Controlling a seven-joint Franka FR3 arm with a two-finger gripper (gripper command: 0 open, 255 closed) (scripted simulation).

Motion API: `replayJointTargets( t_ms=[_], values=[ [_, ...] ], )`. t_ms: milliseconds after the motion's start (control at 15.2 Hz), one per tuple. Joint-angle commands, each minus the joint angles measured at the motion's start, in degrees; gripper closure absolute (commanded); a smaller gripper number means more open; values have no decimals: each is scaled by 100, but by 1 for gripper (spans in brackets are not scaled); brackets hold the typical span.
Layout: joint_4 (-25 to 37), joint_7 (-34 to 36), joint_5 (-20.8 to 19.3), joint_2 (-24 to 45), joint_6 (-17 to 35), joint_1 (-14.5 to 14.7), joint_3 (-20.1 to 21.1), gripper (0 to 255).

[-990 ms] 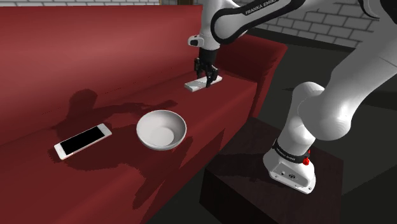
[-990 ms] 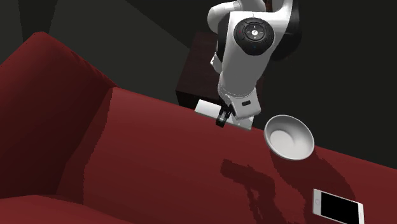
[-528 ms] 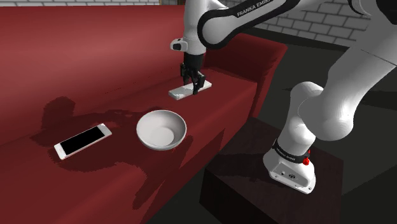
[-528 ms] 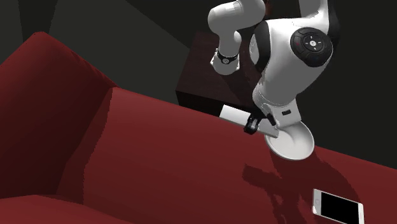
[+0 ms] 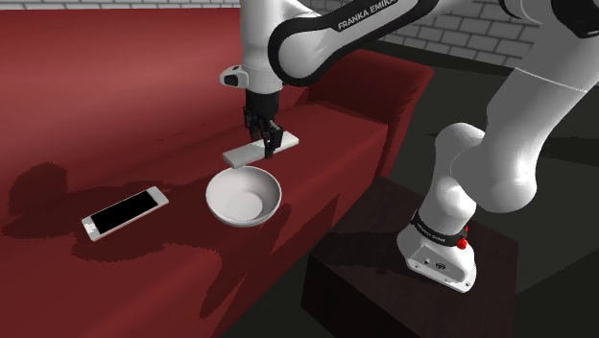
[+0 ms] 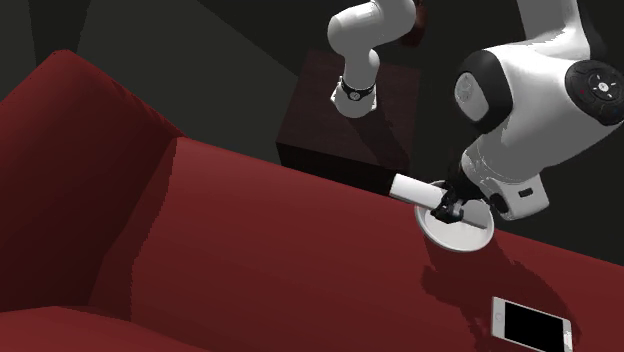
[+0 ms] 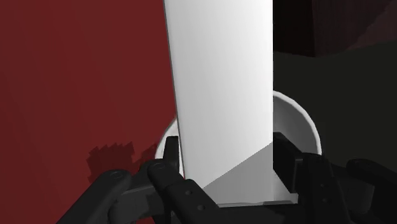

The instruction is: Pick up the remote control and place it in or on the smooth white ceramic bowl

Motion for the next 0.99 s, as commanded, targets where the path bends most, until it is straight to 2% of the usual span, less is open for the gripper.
replayJointTargets(
  t_ms=[0, 330, 924],
  values=[
    [176, 229, 41, 185, 7, 113, 136, 255],
    [797, 713, 102, 721, -85, 358, 411, 255],
    [414, 700, 125, 1013, 589, 355, 408, 255]
  ],
)
